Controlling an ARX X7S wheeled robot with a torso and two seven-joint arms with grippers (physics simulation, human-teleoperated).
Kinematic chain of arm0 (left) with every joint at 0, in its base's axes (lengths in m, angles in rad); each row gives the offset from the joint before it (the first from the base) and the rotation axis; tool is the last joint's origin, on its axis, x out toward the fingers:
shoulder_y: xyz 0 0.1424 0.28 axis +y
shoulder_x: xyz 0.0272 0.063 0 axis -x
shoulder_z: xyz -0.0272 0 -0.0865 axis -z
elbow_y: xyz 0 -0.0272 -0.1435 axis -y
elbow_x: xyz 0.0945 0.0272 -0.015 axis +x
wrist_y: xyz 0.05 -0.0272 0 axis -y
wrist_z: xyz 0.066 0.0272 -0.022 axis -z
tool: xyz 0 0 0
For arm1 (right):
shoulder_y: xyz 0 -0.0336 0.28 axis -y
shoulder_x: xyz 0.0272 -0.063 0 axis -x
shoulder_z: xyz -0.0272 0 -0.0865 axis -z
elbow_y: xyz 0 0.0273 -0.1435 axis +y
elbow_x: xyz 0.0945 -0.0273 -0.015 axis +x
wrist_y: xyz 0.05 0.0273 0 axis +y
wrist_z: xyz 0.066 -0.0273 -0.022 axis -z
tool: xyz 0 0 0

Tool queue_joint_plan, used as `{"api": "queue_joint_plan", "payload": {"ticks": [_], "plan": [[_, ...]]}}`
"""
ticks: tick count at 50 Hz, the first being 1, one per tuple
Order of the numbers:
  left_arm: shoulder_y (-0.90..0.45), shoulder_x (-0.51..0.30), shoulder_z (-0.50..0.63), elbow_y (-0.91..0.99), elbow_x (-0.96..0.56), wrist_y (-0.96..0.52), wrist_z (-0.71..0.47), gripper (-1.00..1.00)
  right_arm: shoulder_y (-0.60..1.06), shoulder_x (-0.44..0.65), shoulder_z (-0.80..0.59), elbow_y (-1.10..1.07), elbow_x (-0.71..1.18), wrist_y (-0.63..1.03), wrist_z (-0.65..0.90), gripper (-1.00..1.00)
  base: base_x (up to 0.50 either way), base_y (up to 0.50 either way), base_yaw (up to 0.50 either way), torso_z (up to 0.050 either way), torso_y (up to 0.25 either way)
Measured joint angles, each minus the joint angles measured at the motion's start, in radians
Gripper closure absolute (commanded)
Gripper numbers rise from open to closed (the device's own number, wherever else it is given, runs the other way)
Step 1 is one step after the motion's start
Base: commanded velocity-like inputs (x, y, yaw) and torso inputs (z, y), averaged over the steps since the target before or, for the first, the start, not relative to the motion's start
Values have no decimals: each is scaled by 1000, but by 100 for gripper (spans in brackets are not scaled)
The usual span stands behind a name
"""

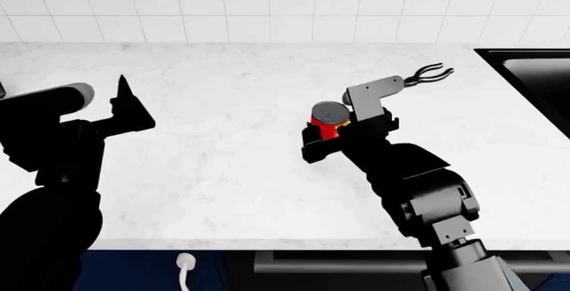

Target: Pick the cans from the counter and place them in their designated side in the cabinet.

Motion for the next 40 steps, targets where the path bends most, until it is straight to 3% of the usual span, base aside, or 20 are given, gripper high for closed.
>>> {"api": "queue_joint_plan", "payload": {"ticks": [1, 18, 32, 40], "plan": [[0, 0, 0, 0, 0, 0, 0, -100, 2, -2, 0, 7, 0, -3, -1, 100, 0, 0, 0, 0, 0], [3, -2, 1, 5, -2, 1, -3, -100, -7, 9, 29, -31, 40, 35, 28, 100, 0, 0, 0, 0, 0], [-4, -6, 5, 26, -14, -12, -5, -100, -47, 68, 224, -367, 159, 247, 239, 100, 0, 0, 0, 0, 0], [-8, -11, 9, 42, -22, -23, -7, -100, -71, 80, 317, -510, 228, 337, 316, 100, -136, -482, 0, 0, 0]]}}
